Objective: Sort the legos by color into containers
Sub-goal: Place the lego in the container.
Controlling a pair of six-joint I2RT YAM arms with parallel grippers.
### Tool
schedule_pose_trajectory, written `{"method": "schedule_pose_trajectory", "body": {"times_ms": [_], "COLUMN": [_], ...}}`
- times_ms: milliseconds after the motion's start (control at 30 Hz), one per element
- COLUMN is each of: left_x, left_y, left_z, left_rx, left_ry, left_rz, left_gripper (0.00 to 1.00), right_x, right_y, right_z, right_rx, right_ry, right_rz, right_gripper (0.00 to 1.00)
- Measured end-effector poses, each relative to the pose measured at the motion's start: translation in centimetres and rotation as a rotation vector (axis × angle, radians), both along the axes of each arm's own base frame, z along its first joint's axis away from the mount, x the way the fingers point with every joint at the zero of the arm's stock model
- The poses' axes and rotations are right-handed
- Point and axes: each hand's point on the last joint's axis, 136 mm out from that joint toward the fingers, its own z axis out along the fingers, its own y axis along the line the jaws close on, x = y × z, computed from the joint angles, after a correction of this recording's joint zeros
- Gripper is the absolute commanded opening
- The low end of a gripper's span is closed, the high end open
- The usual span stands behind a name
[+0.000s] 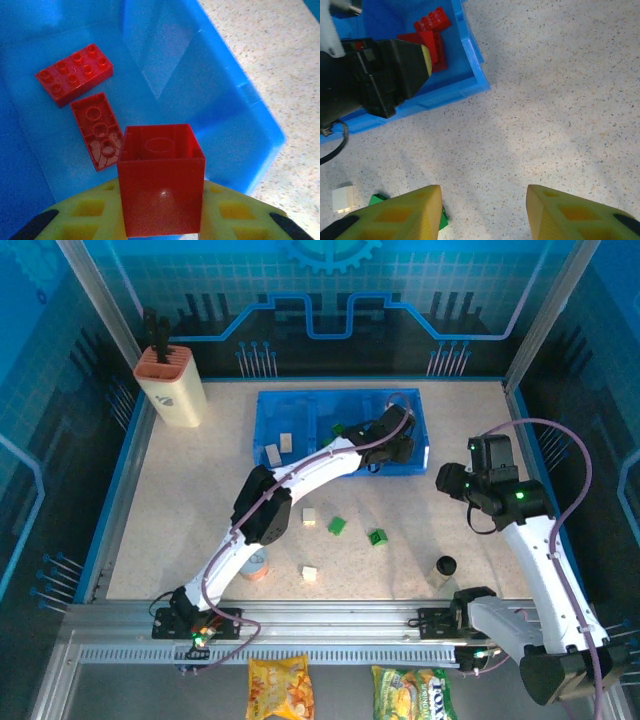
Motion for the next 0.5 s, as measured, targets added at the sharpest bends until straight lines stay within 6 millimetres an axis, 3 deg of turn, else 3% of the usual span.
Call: {"method": "schedule_pose_trajectory", "body": {"times_ms": [233, 500], "left_x": [0.5, 0.7], "left_y": [-0.4, -0.9], "left_z": [-2.7, -2.4], "left_rx": [0.013, -0.007], "left_ry": [0.01, -0.003], "left_rz": [0.002, 0.0], "left_gripper": [0.34, 0.43], "right_x": [-0.2, -0.3], "right_y": [0.0, 0.0], "right_z": [0.0, 0.2], "right_rx": [-0.002, 0.0], "right_ry": [0.004, -0.007], "right_rz": [0.003, 0.003], "right_gripper": [0.49, 0.49]}}
